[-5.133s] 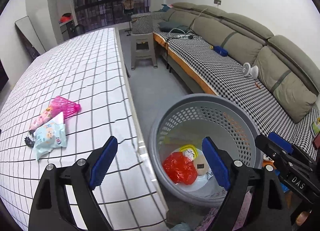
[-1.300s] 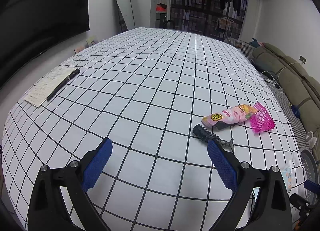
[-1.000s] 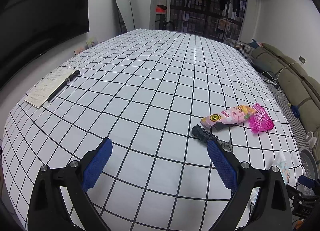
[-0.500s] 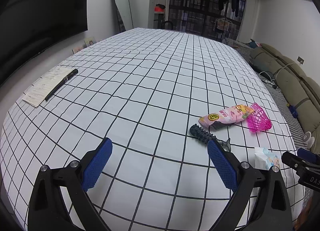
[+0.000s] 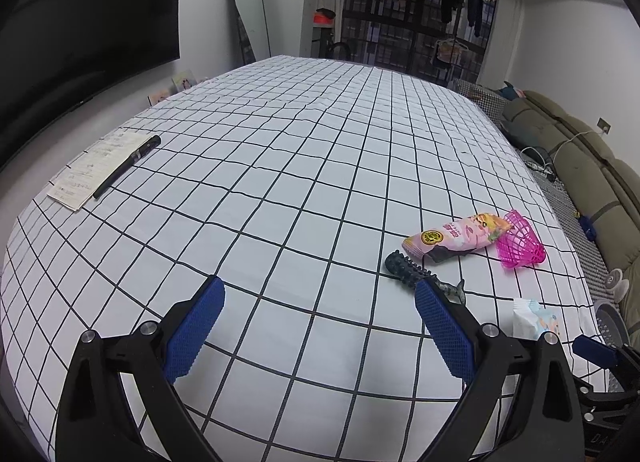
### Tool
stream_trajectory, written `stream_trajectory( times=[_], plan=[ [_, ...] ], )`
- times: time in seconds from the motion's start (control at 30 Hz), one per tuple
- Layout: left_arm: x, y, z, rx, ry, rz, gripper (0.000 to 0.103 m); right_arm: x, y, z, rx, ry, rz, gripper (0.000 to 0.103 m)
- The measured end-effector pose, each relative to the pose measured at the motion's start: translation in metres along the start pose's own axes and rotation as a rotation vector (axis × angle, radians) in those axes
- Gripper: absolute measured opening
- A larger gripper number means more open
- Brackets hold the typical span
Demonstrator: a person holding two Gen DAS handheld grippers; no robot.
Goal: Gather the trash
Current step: 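Grasp the blue wet-wipe pack with the right tool, then grasp the dark toy fish with the left tool while the right tool holds the wipes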
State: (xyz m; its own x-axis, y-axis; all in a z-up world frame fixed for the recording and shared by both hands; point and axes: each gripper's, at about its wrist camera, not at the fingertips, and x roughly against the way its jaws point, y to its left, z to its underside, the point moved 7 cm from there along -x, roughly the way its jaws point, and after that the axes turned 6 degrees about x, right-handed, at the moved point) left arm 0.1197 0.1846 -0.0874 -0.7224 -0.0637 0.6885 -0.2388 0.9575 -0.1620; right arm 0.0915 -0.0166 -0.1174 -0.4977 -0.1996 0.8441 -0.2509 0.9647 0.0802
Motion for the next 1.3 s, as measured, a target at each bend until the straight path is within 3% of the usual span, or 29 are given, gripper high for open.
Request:
stream_trajectory(
  times=[0.37, 0.43, 0.47, 0.57, 0.9, 1.3],
  plan=[
    [-0.005, 0.0, 0.003, 0.002, 0.026, 0.006, 0.094, -0.023, 0.005, 0.003, 0.021, 0.037, 0.013, 0.083],
    [-0.007, -0.001, 0.005, -0.004, 0.031, -0.001, 0.094, -0.022, 0.003, 0.003, 0.011, 0.029, 0.003, 0.077],
    [-0.007, -0.002, 0.005, -0.009, 0.033, -0.005, 0.094, -0.023, 0.003, 0.003, 0.012, 0.031, 0.003, 0.067],
    [-0.008, -0.004, 0.007, -0.027, 0.039, -0.021, 0.094, -0.021, 0.001, 0.002, 0.029, 0.029, 0.006, 0.053],
    [-0.006, -0.018, 0.014, -0.044, 0.102, -0.032, 0.094, 0.008, -0.026, 0.0, -0.034, -0.046, -0.037, 0.051],
    [-0.022, -0.066, 0.007, -0.078, 0.152, -0.026, 0.094, 0.025, -0.056, 0.011, -0.083, -0.081, -0.094, 0.051]
  ],
)
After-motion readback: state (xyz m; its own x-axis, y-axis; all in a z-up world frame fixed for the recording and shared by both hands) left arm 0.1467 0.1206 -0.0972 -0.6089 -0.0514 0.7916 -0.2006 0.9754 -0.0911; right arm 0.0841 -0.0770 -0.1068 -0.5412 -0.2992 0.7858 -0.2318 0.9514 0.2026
